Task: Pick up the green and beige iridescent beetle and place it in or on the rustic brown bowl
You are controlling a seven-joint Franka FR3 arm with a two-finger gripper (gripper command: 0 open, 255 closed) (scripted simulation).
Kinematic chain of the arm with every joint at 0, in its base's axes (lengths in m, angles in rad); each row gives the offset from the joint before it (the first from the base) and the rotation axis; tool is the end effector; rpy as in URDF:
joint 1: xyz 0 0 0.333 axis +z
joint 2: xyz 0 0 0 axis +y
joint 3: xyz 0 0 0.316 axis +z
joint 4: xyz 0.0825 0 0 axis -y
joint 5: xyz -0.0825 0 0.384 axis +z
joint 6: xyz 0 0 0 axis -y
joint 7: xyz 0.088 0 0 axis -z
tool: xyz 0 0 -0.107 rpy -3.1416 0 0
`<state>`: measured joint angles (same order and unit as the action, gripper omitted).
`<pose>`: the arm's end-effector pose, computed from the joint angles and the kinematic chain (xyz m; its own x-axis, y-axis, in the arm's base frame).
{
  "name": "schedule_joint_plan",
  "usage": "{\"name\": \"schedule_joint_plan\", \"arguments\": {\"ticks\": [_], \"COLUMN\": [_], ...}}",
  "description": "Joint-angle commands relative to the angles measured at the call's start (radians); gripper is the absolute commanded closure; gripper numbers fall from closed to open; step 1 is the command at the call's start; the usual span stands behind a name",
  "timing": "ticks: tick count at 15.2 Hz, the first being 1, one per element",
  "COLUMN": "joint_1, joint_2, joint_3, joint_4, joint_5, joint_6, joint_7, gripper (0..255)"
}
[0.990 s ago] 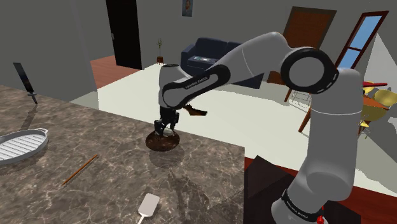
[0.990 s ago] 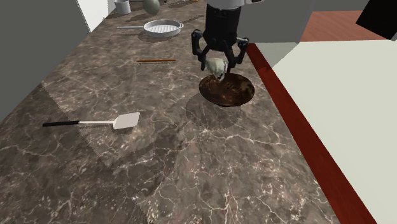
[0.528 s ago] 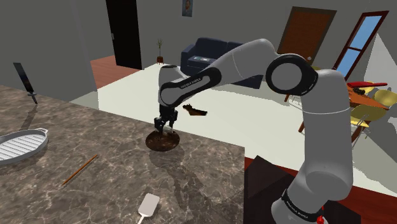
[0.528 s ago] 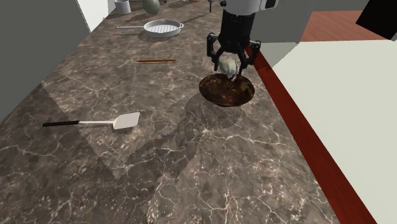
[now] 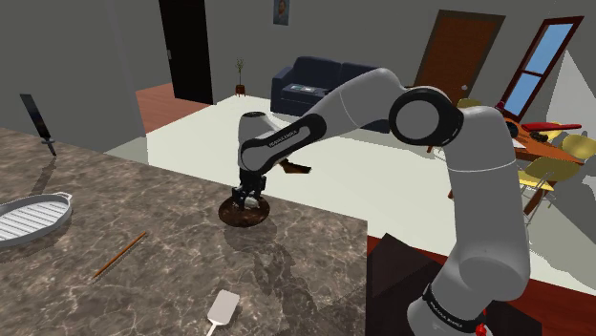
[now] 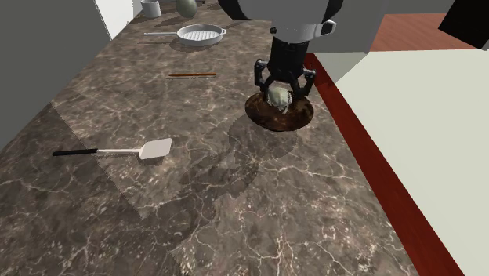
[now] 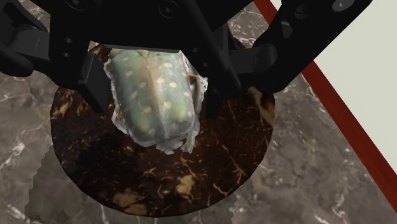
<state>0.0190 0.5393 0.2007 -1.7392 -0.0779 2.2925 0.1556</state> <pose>0.6555 0.1316 0.2752 0.9962 0.0852 0.0196 0.0860 -0.9952 -0.0464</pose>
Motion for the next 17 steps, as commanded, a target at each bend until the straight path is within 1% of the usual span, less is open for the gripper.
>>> {"name": "schedule_joint_plan", "arguments": {"ticks": [1,10,11,16,17], "joint_1": [0.002,0.002,0.002,0.002,-0.001], "joint_2": [0.015,0.021,0.021,0.021,0.0], "joint_3": [-0.002,-0.003,-0.003,-0.003,0.0], "joint_4": [-0.004,-0.005,-0.005,-0.005,-0.002], "joint_5": [-0.003,-0.005,-0.005,-0.005,0.0], "joint_6": [0.019,0.026,0.026,0.026,0.002], "joint_7": [0.002,0.002,0.002,0.002,-0.001], "gripper": [255,255,0,0,0]}}
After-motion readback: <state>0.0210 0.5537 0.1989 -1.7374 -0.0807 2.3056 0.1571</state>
